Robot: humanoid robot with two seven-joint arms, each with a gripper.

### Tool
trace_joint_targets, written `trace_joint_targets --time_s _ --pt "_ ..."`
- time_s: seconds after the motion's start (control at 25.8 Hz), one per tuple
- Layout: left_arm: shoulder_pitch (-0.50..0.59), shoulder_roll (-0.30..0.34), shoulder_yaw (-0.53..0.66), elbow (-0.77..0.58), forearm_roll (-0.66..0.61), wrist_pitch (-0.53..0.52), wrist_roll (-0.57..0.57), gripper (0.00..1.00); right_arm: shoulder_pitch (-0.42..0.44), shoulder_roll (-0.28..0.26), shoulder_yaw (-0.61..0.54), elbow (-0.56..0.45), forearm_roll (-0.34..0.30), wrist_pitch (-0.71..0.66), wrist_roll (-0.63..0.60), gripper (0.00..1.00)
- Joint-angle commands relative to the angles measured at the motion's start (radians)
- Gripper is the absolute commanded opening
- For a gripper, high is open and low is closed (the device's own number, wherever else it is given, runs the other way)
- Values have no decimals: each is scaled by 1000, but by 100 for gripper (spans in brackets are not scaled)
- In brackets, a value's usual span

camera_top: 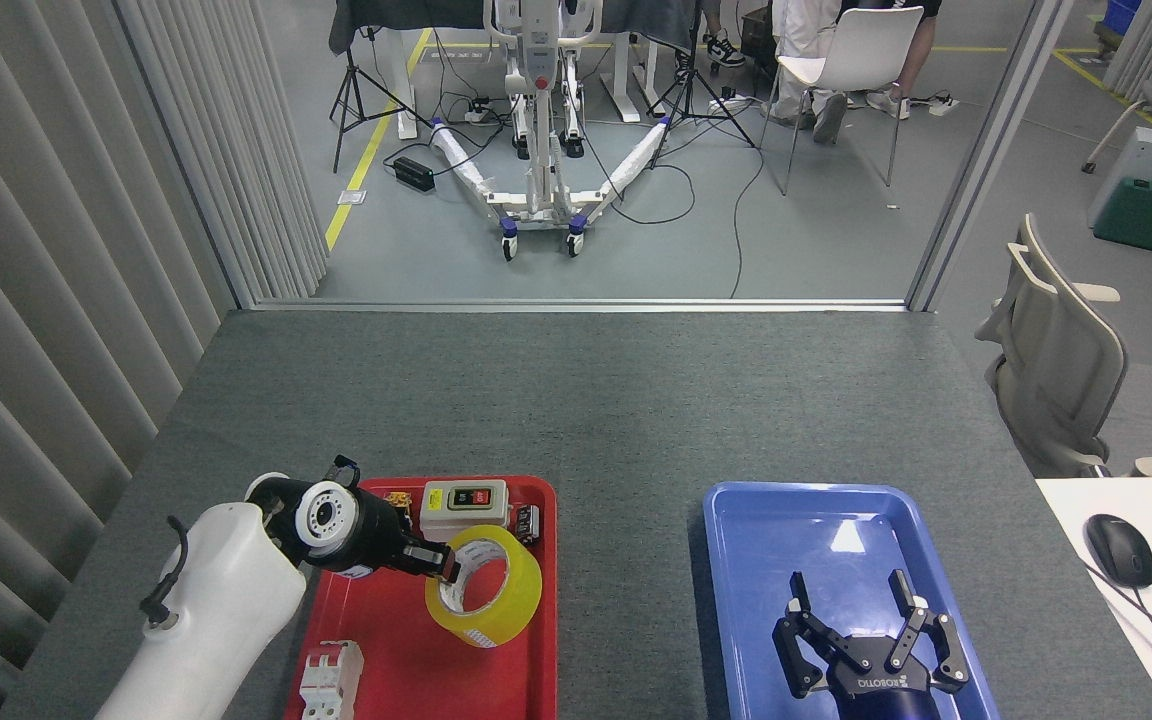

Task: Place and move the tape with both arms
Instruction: 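Grasp the yellow tape roll with the left gripper and lift it, then carry the tape roll with the left gripper toward the right gripper, then grasp the tape roll with the right gripper and release the left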

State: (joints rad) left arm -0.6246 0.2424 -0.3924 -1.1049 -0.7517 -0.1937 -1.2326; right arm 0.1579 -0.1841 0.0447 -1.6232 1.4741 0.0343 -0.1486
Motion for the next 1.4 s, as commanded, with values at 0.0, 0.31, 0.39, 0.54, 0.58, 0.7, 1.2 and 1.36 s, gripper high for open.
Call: trace_joint_targets --time_s 0.0,0.31,0.39,0.54,0.58,0.7,1.2,1.36 --pt "2 9 4 -7 26 -39 5 0 0 0 0 0 0 -1 0 100" --pt "-14 -46 150 -69 268 -487 47 0 26 -21 -2 -3 17 -177 -37 100" --pt "-4 -101 155 -7 407 -592 64 0 34 -35 -12 -3 26 -355 -105 100" --pt "-7 -241 135 255 526 -592 68 0 34 -64 -51 -4 26 -628 -267 100" --pt "-12 -281 112 300 526 -592 68 0 34 -66 -51 -6 26 -675 -286 100" --pt "-20 -348 60 330 525 -592 67 0 34 -83 -51 -17 28 -820 -293 100" --pt "-14 -377 55 318 534 -592 65 0 61 -86 -25 -26 40 -820 -284 47" --pt "-9 -377 49 312 534 -592 65 0 69 -84 -32 -26 43 -820 -282 0"
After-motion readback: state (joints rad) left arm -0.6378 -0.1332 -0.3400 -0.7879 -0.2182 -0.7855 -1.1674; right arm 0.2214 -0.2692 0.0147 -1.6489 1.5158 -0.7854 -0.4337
